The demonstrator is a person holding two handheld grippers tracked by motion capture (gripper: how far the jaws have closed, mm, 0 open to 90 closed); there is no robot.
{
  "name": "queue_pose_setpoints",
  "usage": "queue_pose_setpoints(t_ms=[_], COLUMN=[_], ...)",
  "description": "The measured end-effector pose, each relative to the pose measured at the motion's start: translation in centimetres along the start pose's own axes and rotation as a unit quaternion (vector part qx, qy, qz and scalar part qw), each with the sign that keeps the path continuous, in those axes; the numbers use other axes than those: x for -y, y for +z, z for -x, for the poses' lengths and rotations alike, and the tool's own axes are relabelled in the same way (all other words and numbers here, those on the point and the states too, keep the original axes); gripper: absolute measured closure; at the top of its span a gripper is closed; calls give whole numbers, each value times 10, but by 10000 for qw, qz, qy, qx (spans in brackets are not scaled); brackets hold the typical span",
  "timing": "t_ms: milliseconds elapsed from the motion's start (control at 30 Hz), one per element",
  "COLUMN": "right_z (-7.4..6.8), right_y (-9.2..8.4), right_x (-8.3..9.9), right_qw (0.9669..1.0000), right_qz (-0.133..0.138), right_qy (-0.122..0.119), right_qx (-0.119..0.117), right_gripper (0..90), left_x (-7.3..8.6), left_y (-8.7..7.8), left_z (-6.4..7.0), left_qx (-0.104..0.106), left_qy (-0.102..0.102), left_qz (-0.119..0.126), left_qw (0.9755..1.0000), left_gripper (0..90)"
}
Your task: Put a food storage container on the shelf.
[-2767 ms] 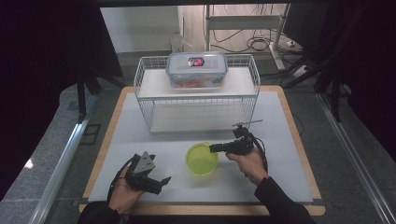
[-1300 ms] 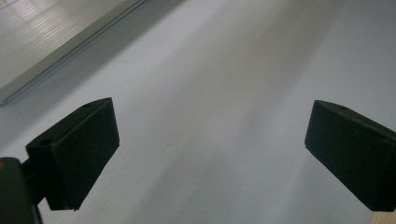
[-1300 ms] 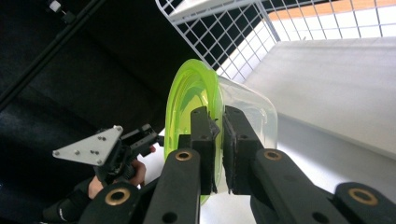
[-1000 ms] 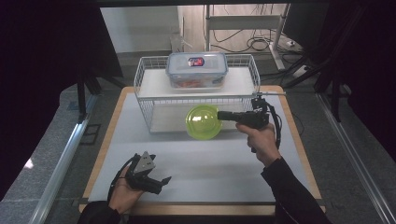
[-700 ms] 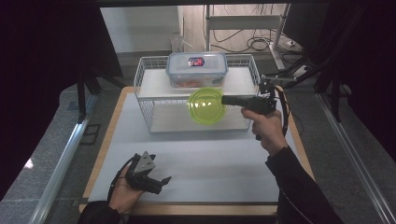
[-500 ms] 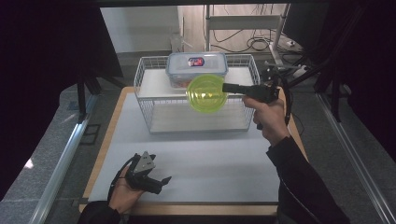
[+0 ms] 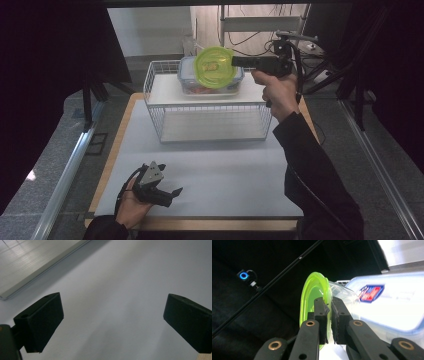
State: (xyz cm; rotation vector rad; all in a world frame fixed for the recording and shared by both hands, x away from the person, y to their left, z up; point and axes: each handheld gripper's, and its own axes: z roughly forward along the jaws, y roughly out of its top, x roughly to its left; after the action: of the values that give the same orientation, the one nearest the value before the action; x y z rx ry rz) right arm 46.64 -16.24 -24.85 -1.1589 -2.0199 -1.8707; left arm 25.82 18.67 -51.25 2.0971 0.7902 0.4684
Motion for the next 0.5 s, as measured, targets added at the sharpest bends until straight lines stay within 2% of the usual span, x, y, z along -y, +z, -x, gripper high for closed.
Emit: queue_pose_setpoints(t_ms=[33,133,200,400,467,500], right_z=[2,5,12,26,31,37], right_y=[7,13,22,37,42,45], right_x=[-7,-13,-20,-27,-28,-30], right_qw=[10000,9998,9994,9981,9974,9960], right_qz=[11,41,60,56,52,73], right_qy=[25,93,247,505,623,846], right_qx=[81,143,244,336,355,282], right_gripper=[847,847,847,846,846,843], left_x=[0,0,0,0,0,0], left_y=[-1,-2,-2,-2,-2,-2], left_z=[0,0,0,0,0,0], left_qx=[3,18,43,79,87,96], left_qy=[-3,-11,11,13,7,6], left_qz=[28,71,76,79,86,91], left_qw=[10000,10000,10000,9999,9999,9999], left_gripper=[26,26,26,26,26,26])
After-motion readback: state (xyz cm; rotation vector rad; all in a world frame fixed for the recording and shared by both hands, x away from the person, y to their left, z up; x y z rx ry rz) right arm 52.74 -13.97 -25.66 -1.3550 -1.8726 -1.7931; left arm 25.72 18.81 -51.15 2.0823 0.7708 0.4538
